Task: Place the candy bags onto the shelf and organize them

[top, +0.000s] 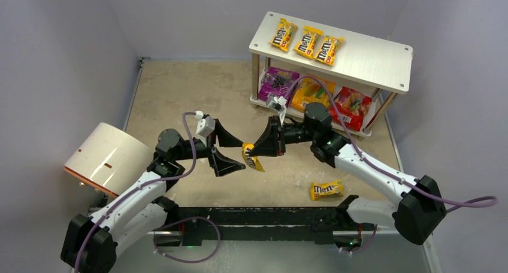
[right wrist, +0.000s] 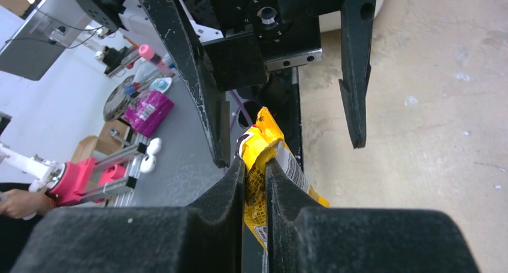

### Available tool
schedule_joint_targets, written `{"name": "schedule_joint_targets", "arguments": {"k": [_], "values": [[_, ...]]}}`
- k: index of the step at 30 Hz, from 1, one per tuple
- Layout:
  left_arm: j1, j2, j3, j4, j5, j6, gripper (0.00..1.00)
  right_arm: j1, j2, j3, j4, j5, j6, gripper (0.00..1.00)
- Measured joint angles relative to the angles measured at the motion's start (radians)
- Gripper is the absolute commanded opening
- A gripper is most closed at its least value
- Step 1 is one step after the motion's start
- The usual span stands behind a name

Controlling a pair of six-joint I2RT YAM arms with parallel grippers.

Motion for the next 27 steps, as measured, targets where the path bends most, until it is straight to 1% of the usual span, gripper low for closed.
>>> {"name": "schedule_joint_targets", "arguments": {"k": [2,4,7,9,13,17,20,23,24,27], "values": [[-0.005,0.005,0.0,0.031,0.018,-0.012,0.97,0.002,0.009,0.0,0.041,-0.023,0.021,0.0],[-0.008,0.022,0.0,0.059,0.034,-0.029,0.94,0.004,0.025,0.0,0.097,-0.039,0.05,0.0],[-0.015,0.065,0.0,0.107,0.059,-0.061,0.88,0.01,0.061,0.0,0.185,-0.048,0.098,0.0],[-0.019,0.082,0.0,0.128,0.071,-0.081,0.83,0.01,0.08,0.0,0.212,-0.05,0.113,0.0],[-0.029,0.08,-0.001,0.167,0.08,-0.113,0.57,0.01,0.098,0.0,0.223,-0.044,0.12,0.0],[-0.035,0.044,-0.01,0.175,0.077,-0.124,0.33,0.011,0.098,0.009,0.217,-0.038,0.116,0.03],[-0.035,0.013,-0.011,0.149,0.058,-0.113,0.19,0.02,0.09,0.045,0.153,-0.034,0.076,0.04],[-0.035,-0.009,-0.009,0.123,0.029,-0.093,0.05,0.027,0.075,0.103,0.018,-0.01,0.003,0.11],[-0.035,-0.013,-0.006,0.113,0.019,-0.085,0.01,0.029,0.071,0.122,-0.031,0.007,-0.023,0.14],[-0.037,-0.014,0.01,0.062,-0.019,-0.052,0.0,0.036,0.058,0.179,-0.174,0.076,-0.099,0.17]]}}
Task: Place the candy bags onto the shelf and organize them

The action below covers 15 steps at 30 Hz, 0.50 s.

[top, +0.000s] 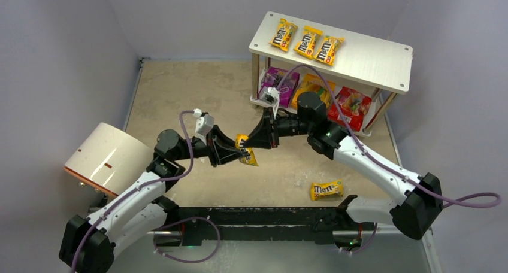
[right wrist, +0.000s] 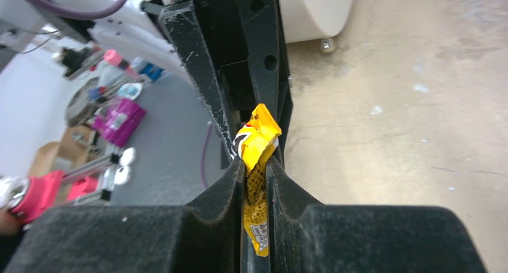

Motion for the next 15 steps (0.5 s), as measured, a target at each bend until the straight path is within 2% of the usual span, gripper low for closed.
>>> {"name": "schedule_joint_targets", "arguments": {"k": [1,2,4,6,7,9,15], "values": [[0.0,0.002,0.01,-0.018,-0.012,0.007,0.0,0.002,-0.006,0.017,-0.04,0.031,-0.022,0.19],[0.0,0.005,0.02,-0.035,-0.022,0.017,0.0,0.004,-0.015,0.032,-0.082,0.07,-0.043,0.26],[0.0,0.014,0.041,-0.067,-0.042,0.034,0.0,0.008,-0.038,0.063,-0.157,0.173,-0.077,0.5],[0.0,0.019,0.046,-0.113,-0.04,0.045,0.0,0.0,-0.069,0.086,-0.192,0.29,-0.106,0.8],[-0.001,0.025,0.046,-0.14,-0.039,0.051,0.0,-0.008,-0.092,0.093,-0.194,0.341,-0.126,0.88],[-0.002,0.039,0.046,-0.182,-0.041,0.054,0.0,-0.023,-0.142,0.092,-0.185,0.394,-0.158,0.96],[-0.002,0.072,0.046,-0.231,-0.045,0.058,0.0,-0.021,-0.229,-0.001,-0.077,0.346,-0.208,0.99]]}}
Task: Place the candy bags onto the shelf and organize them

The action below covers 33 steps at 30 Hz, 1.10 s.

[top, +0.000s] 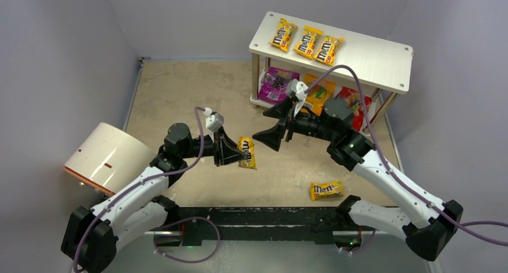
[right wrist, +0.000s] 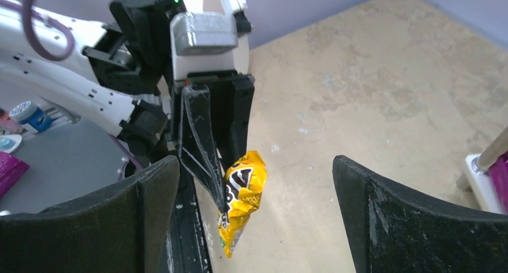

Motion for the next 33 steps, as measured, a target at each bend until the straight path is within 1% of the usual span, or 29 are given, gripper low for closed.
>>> {"name": "schedule_joint_targets", "arguments": {"k": [2,5,12,16,19,20,24,25,27,31,32,33], "values": [[0.0,0.009,0.0,0.0,-0.002,0.0,0.0,0.0,0.025,-0.013,0.004,-0.009,0.0,0.98],[0.0,0.025,0.007,-0.015,-0.011,-0.002,0.0,0.0,0.082,-0.027,0.003,-0.011,0.004,0.94],[0.0,0.053,0.029,-0.056,-0.032,-0.018,0.0,0.0,0.231,-0.029,0.001,-0.051,0.031,0.76],[0.0,0.055,0.05,-0.092,-0.051,-0.018,0.0,0.0,0.283,-0.029,0.004,-0.106,0.045,0.66],[0.0,0.058,0.069,-0.128,-0.057,-0.01,0.0,0.0,0.296,-0.029,0.007,-0.161,0.049,0.63],[0.0,0.059,0.072,-0.135,-0.056,-0.007,0.0,0.0,0.296,-0.029,0.002,-0.179,0.041,0.6],[0.0,0.06,0.08,-0.159,-0.047,0.02,0.0,0.0,0.299,0.0,-0.095,-0.213,-0.022,0.32],[0.0,0.06,0.08,-0.162,-0.041,0.028,0.0,0.0,0.3,0.013,-0.126,-0.22,-0.035,0.27],[0.0,0.063,0.08,-0.163,-0.021,0.038,0.0,0.0,0.299,0.037,-0.179,-0.224,-0.058,0.22],[0.0,0.064,0.08,-0.159,0.002,0.06,0.0,0.002,0.299,0.064,-0.232,-0.212,-0.061,0.16],[0.0,0.065,0.08,-0.159,0.002,0.066,0.0,0.004,0.296,0.066,-0.236,-0.199,-0.051,0.16],[0.0,0.066,0.08,-0.159,0.003,0.072,0.0,0.006,0.293,0.066,-0.239,-0.187,-0.04,0.19]]}}
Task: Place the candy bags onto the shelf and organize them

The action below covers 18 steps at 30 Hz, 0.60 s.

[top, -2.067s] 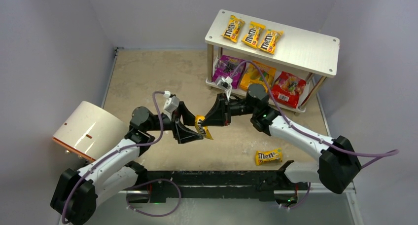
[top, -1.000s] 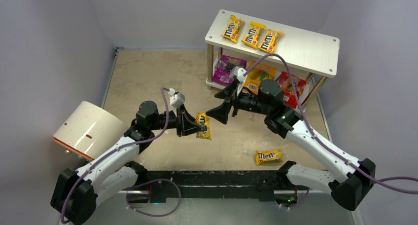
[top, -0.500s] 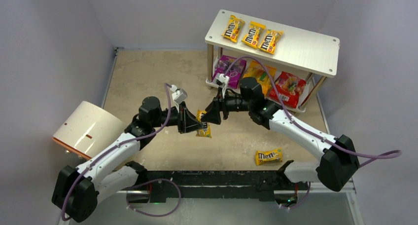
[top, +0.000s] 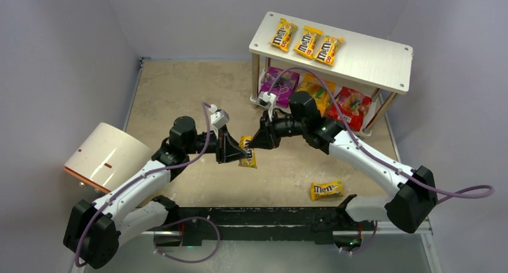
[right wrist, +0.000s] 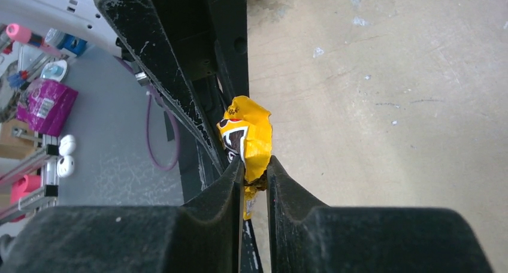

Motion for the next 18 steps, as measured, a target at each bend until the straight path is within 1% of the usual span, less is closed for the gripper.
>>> {"name": "schedule_joint_targets", "arguments": {"k": [2,3,5,7,10,11,13,14,16,18], "values": [[0.0,0.005,0.0,0.003,0.0,0.007,0.0,0.003,-0.008,0.0,-0.008,0.032,0.016,0.27],[0.0,0.007,0.0,0.004,-0.002,0.008,0.0,0.004,-0.011,0.002,-0.013,0.05,0.027,0.34],[0.0,0.013,0.002,-0.007,0.002,0.011,0.0,0.006,-0.028,0.006,-0.021,0.127,0.042,0.38],[0.0,0.021,0.002,-0.028,0.003,0.024,0.0,0.003,-0.057,0.008,-0.023,0.196,0.048,0.58],[0.0,0.027,0.002,-0.055,0.003,0.036,0.0,-0.003,-0.144,0.008,-0.018,0.302,0.034,0.65],[0.0,0.029,0.003,-0.061,0.003,0.044,0.0,-0.006,-0.177,0.007,-0.013,0.317,0.028,0.71],[0.0,0.035,0.007,-0.062,-0.005,0.061,0.0,-0.007,-0.229,0.005,-0.006,0.327,0.02,0.87],[0.0,0.039,0.01,-0.057,-0.01,0.069,0.0,-0.007,-0.254,0.005,-0.003,0.323,0.013,0.91],[0.0,0.055,0.024,-0.047,-0.013,0.098,0.0,-0.007,-0.276,0.007,-0.008,0.301,0.006,0.92],[-0.001,0.08,0.05,-0.036,-0.011,0.142,0.0,-0.006,-0.269,0.028,-0.055,0.281,-0.002,0.92]]}}
